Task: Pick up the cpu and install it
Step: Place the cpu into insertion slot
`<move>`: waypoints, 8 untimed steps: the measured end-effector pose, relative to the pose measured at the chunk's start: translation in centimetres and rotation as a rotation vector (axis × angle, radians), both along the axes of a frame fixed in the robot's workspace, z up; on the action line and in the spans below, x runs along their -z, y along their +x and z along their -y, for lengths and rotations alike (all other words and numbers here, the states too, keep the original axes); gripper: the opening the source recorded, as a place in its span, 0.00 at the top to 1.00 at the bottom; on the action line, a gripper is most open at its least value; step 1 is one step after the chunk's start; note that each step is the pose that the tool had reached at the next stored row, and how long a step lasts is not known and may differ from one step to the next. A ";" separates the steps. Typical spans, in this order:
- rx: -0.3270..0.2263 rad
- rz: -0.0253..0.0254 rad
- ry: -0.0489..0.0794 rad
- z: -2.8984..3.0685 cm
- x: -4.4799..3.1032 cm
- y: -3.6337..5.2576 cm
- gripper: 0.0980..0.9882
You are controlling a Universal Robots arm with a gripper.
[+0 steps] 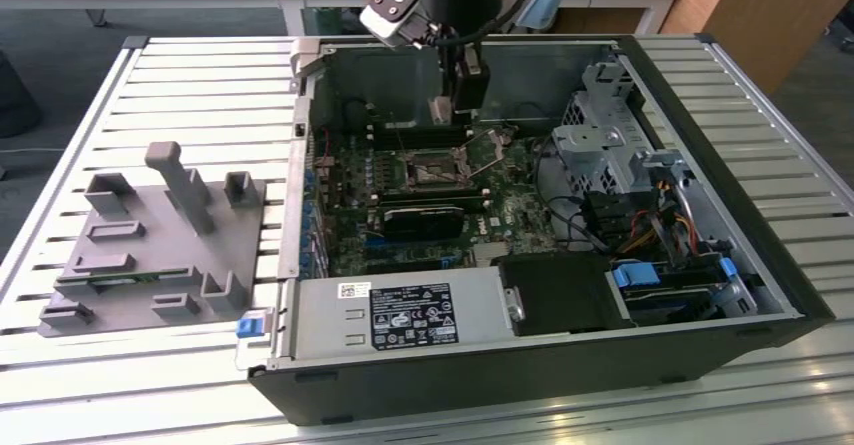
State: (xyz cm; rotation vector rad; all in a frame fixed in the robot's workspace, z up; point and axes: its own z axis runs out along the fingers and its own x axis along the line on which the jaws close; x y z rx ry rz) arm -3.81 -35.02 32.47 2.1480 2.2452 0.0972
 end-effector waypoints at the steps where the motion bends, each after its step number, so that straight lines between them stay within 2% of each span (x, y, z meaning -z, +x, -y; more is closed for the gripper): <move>1: 0.000 0.0000 0.000 0.00 0.17 0.00 0.51; 8: 0.000 -0.0001 0.000 0.00 0.98 0.00 0.51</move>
